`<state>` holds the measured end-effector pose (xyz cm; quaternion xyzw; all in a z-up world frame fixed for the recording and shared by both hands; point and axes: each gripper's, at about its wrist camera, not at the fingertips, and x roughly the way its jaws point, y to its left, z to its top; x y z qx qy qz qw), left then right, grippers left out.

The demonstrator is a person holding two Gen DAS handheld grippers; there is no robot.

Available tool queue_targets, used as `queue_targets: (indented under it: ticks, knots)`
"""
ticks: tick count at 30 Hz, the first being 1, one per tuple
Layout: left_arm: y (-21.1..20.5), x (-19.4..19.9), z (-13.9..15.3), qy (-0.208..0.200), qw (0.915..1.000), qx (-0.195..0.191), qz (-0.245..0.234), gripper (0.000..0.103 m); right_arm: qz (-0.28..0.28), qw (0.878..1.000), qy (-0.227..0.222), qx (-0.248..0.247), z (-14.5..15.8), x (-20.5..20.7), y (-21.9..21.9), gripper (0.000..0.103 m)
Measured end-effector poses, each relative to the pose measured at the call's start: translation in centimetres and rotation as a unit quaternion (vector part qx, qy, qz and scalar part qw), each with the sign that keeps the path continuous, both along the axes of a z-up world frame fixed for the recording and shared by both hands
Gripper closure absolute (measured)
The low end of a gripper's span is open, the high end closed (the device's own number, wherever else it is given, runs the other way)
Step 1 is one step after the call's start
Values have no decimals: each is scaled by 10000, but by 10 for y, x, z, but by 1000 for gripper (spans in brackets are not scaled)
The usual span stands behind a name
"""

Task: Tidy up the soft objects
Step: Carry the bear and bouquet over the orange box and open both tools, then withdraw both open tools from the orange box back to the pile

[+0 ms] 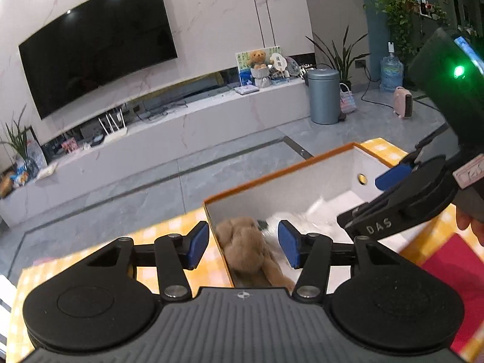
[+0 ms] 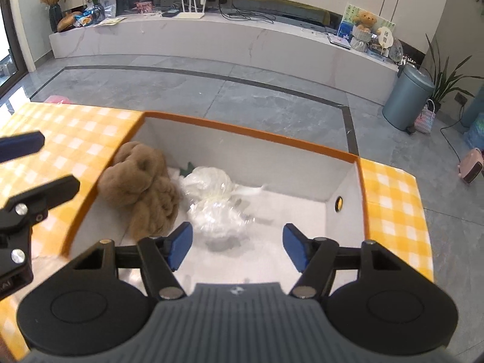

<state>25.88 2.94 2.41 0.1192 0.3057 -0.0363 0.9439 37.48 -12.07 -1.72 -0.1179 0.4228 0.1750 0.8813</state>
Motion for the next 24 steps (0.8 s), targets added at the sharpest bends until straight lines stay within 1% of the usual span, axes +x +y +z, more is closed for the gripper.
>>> queue_targets:
  ticks: [4, 6, 8, 11, 15, 19, 24]
  knots:
    - [0, -30, 8, 82, 9998, -182, -73, 40, 128, 9998, -148, 14, 18, -37, -7, 34]
    - [-1, -46, 9, 109, 9997, -220, -89, 40, 205, 9994, -258, 66, 26, -61, -11, 31]
    - [-2, -60, 11, 120, 9995, -278, -98, 40, 279, 9987, -402, 113, 33, -85, -15, 25]
    - [-2, -83, 13, 86, 9992, -376, -93, 40, 334, 9970, -645, 252, 38, -123, -23, 19]
    - [-5, -116, 8, -16, 9989, -457, -49, 40, 316, 9940, -952, 430, 34, -173, -36, 17]
    - [-6, -144, -3, 7, 9980, -638, -35, 40, 165, 9921, -1067, 639, 19, -214, -45, 14]
    - [0, -172, -26, 128, 9975, -692, 26, 40, -227, 9880, -1251, 874, -5, -256, -52, 13]
